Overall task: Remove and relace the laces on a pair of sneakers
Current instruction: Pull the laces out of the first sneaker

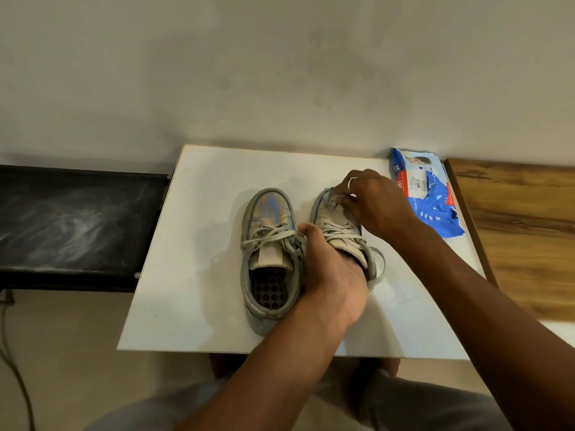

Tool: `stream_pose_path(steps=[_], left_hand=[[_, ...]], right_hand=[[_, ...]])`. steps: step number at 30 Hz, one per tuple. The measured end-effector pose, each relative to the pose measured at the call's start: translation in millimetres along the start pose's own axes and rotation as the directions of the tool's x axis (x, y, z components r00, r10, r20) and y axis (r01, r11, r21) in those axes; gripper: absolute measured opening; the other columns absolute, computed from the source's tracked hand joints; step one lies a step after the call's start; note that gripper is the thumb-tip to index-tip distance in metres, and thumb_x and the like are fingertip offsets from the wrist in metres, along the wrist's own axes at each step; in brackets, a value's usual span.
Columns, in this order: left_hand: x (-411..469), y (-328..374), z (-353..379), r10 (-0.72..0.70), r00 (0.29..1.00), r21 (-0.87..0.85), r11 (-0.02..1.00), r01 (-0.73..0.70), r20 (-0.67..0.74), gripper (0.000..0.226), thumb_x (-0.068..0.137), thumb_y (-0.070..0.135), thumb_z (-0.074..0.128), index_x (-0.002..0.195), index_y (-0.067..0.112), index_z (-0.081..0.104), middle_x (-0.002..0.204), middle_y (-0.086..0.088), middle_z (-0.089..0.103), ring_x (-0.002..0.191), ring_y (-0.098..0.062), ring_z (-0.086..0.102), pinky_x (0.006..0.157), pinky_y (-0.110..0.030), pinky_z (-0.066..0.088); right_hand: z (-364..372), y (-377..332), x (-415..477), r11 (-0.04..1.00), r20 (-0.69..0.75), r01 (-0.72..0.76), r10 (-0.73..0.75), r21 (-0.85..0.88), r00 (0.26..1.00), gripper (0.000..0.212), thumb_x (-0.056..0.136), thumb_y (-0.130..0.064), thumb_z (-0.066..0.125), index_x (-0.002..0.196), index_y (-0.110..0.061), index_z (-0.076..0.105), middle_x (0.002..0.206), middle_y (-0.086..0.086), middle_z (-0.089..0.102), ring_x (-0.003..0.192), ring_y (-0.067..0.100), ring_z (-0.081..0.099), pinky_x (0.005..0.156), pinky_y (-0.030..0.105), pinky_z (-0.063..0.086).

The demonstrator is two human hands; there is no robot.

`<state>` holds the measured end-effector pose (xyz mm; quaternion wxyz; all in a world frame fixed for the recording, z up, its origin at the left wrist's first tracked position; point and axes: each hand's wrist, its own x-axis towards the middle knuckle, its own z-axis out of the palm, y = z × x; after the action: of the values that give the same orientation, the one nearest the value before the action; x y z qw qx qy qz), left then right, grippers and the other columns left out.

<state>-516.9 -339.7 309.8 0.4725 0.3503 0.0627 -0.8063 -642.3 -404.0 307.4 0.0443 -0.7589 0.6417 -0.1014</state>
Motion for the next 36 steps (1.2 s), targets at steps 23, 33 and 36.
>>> stream_pose_path(steps=[23,33,36], left_hand=[[-2,1,1,-0.010,1.000,0.039,0.999,0.011,-0.017,0.065,0.096,0.064,0.032,0.126,0.016,0.063,0.119,-0.009,0.069,0.115,-0.022,0.061,0.096,-0.032,0.049],[5,-4,-3,0.015,1.000,0.014,1.000,-0.015,-0.006,0.064,0.094,0.065,0.037,0.129,0.017,0.060,0.123,-0.008,0.067,0.117,-0.023,0.062,0.108,-0.040,0.042],[4,-4,-2,0.009,1.000,0.010,1.000,-0.009,0.005,0.066,0.094,0.066,0.036,0.129,0.016,0.060,0.124,-0.010,0.067,0.118,-0.023,0.061,0.109,-0.039,0.042]], right_hand=[[-12,-21,6,0.979,0.174,-0.123,0.094,0.165,0.980,0.022,0.091,-0.017,0.069,0.112,-0.017,0.075,0.104,0.000,0.065,0.089,0.012,0.056,0.066,0.011,0.038],[-1,-27,4,0.969,0.084,0.067,-0.090,0.239,0.992,0.020,0.088,-0.007,0.071,0.104,-0.016,0.078,0.104,0.000,0.070,0.087,0.009,0.060,0.073,0.001,0.035],[-2,-18,8,0.981,0.075,0.043,-0.058,0.190,0.995,0.021,0.087,-0.003,0.069,0.103,-0.014,0.078,0.103,0.003,0.069,0.091,0.016,0.062,0.076,0.015,0.043]])
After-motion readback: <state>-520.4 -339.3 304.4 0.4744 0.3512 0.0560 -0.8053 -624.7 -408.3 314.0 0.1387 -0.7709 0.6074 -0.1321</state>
